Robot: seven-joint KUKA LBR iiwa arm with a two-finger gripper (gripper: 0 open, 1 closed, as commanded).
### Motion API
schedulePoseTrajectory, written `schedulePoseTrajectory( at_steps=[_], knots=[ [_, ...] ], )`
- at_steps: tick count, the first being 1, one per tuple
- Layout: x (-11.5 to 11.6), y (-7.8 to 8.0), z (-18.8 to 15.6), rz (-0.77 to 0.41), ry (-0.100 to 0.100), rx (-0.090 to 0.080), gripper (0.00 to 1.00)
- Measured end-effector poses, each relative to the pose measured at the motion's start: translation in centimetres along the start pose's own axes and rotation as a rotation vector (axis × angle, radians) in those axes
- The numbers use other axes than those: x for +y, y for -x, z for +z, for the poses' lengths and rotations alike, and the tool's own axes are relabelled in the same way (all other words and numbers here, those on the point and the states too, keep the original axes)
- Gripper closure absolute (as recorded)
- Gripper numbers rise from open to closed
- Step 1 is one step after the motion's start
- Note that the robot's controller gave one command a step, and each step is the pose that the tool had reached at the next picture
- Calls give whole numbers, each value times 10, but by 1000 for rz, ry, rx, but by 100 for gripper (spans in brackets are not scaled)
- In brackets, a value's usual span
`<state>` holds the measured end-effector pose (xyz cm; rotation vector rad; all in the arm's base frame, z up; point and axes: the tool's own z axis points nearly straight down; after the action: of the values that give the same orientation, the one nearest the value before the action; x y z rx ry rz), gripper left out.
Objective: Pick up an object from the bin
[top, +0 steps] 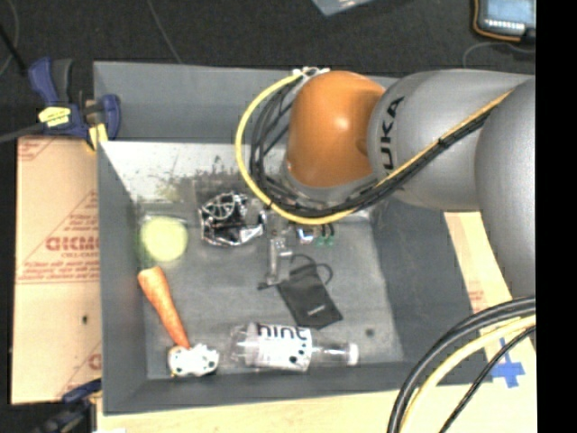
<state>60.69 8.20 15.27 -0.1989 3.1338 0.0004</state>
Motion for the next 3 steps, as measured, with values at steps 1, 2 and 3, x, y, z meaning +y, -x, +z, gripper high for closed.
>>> schedulePoseTrajectory(
  at_steps=[1, 2, 3],
  knots=[
    [-24, -3, 19, 10, -2, 4, 0],
    [-22, 0, 18, 8, -1, 0, 0],
    [-21, 4, 52, -17, -1, -10, 0]
  ],
)
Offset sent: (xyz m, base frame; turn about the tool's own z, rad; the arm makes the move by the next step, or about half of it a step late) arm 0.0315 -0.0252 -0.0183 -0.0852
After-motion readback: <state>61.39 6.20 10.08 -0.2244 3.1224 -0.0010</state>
